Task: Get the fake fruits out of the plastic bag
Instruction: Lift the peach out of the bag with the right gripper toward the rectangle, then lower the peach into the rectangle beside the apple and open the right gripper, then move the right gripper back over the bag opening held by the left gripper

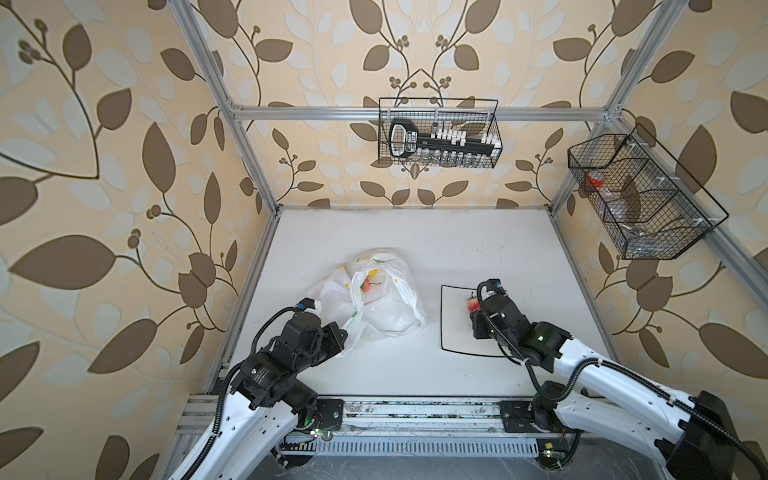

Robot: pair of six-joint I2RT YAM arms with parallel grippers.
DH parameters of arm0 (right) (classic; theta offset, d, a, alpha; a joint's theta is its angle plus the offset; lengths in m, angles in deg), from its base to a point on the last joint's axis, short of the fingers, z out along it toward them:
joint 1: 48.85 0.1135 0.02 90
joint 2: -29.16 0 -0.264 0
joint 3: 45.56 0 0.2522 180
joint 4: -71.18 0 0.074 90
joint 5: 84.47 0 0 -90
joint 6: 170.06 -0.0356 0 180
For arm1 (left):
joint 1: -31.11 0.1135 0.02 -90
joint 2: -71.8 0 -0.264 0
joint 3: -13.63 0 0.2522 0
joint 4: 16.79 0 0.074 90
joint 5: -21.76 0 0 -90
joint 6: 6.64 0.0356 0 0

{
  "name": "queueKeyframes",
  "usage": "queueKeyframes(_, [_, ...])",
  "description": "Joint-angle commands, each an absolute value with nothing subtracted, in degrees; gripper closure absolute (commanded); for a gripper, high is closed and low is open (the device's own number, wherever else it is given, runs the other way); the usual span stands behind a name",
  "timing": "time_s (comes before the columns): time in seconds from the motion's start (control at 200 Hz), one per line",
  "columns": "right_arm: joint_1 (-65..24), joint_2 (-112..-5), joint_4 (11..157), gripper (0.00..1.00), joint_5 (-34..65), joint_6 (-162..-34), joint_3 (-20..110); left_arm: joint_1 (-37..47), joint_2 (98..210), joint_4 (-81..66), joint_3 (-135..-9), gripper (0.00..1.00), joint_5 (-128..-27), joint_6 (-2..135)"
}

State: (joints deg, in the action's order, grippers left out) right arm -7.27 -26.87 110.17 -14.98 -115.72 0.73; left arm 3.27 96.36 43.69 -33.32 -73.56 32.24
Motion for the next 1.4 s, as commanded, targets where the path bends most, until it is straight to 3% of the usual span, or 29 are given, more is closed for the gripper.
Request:
queueKeyframes(0.0, [-7.42,-30.58,107.53,0.69,-15.66,-117.91,-1.18,2.72,96.4,43.55,-34.5,1.0,-71.91,32.64])
queueKeyframes(0.425, [-8.67,-38.48,101.0,0.64,-16.18,-120.17,-4.72,2.72,96.03,43.81,-34.16,1.0,-72.46,32.82])
queueKeyframes(0.58, [-8.99,-39.14,100.85,0.54,-16.14,-120.83,-4.91,2.73,95.67,44.49,-34.06,1.0,-73.2,32.58])
queueKeyframes(0.72, [-8.96,-37.86,101.45,0.44,-15.83,-121.0,-4.92,2.72,94.75,45.0,-33.86,1.0,-72.96,32.49])
queueKeyframes(1.03, [-8.95,-26.01,105.76,0.34,-13.38,-120.96,-2.23,2.73,94.87,44.7,-33.44,1.0,-73.35,32.38])
queueKeyframes(1.215, [-6.59,-17.88,99.78,0.4,-5.06,-117.62,-0.52,2.72,94.57,44.43,-32.93,1.0,-73.49,32.1])
queueKeyframes(1.395, [6.32,-20.04,92.42,0.51,-5.46,-111.36,4.48,2.72,94.66,44.35,-33.08,1.0,-73.54,31.94])
